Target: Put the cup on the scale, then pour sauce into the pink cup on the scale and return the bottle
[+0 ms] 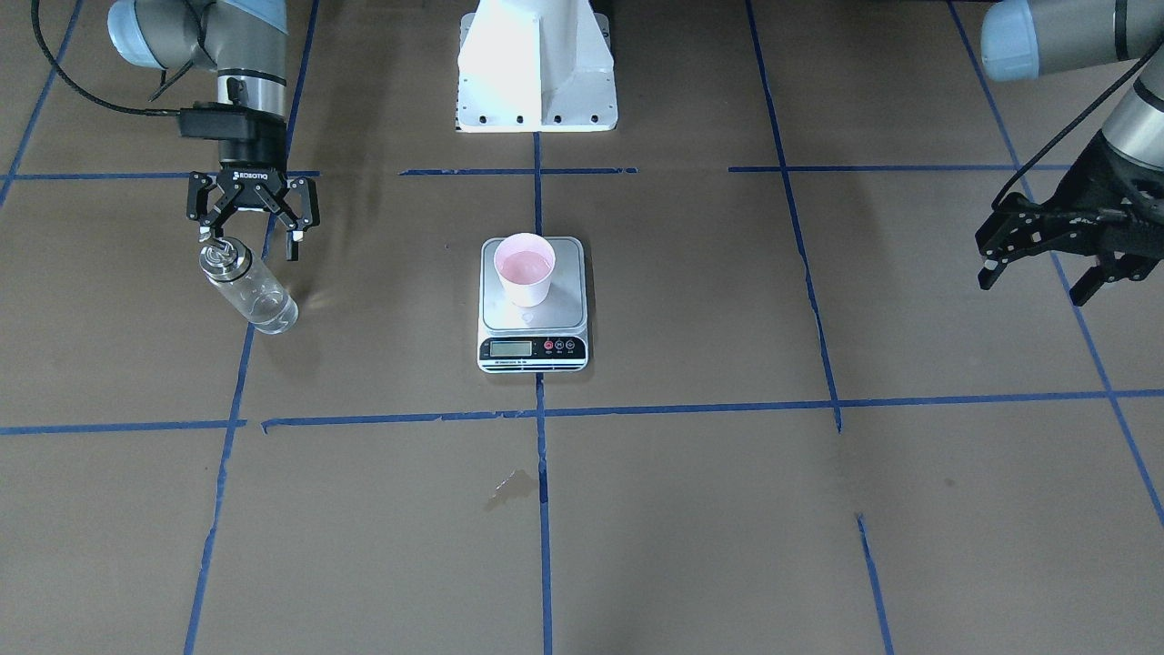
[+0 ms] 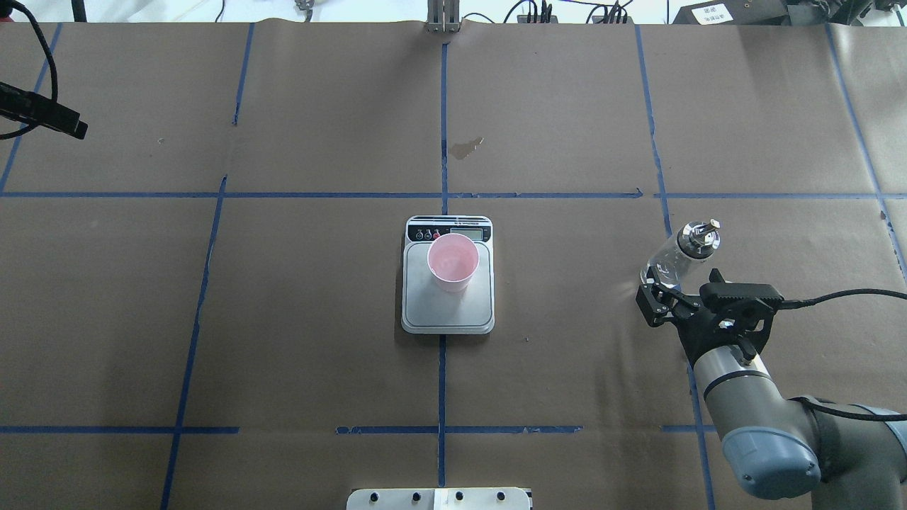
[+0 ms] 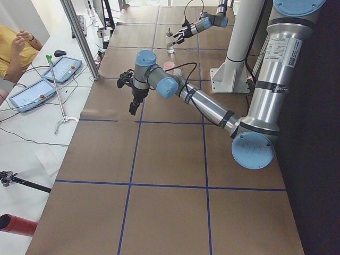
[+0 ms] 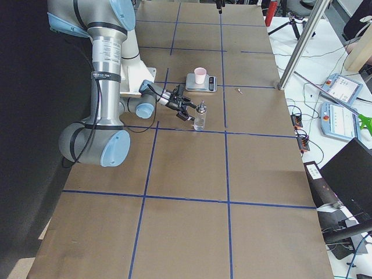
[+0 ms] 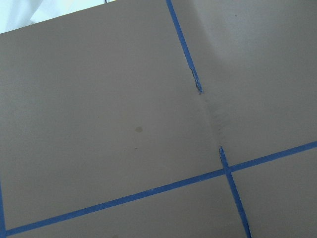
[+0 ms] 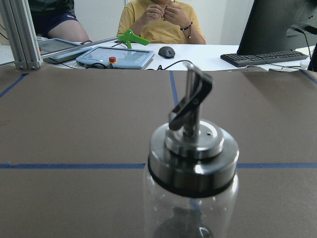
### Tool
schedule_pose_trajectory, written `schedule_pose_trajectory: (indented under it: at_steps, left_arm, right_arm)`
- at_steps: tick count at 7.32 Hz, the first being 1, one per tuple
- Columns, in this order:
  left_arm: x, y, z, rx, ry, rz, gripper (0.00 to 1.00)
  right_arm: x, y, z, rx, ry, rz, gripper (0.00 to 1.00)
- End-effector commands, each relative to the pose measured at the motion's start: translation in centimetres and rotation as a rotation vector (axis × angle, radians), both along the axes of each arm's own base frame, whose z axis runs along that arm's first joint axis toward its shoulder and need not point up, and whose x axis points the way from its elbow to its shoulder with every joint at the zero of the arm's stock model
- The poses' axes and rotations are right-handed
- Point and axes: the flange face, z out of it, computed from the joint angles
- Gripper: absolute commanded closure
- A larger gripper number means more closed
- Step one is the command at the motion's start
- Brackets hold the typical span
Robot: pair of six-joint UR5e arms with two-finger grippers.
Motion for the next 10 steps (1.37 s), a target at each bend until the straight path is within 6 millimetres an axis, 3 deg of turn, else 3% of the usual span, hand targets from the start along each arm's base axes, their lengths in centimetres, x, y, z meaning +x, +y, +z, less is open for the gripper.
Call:
schedule_pose_trajectory:
  at_steps: [1,3,5,6,7,8,10]
  left_arm:
    - [-0.1,0.2,-0.2,0.004,0.002,-0.001,0.0]
    - [-0.2,0.4,-0.2,0.004,0.0,-0.001,0.0]
    - [-0.3,0.3,0.2,-0.003,-0.004,-0.002,0.0]
    - [-0.3,0.6,1.6,-0.026,-0.011,0.002,0.0]
    - [-0.3,0.7,1.9,-0.025,-0.015,0.01,0.0]
    - [-0.4,1.0,4.6,-0.074,-0.031,0.014,0.0]
    - [-0.8,1.8,5.9,-0.093,-0.039,0.024,0.0]
  right_arm:
    - [1.0,2.7,0.6,0.005,0.023,-0.053,0.0]
    - [4.8,4.0,3.9,-0.063,0.099,-0.122,0.0]
    - [7.1,4.7,6.5,-0.144,0.128,-0.205,0.0]
    - [8.7,4.9,7.7,-0.159,0.145,-0.214,0.0]
    - [9.7,3.8,8.3,-0.18,0.176,-0.219,0.0]
    - [11.1,1.8,8.6,-0.226,0.227,-0.268,0.0]
    - [15.5,-2.3,9.3,-0.304,0.272,-0.343,0.0]
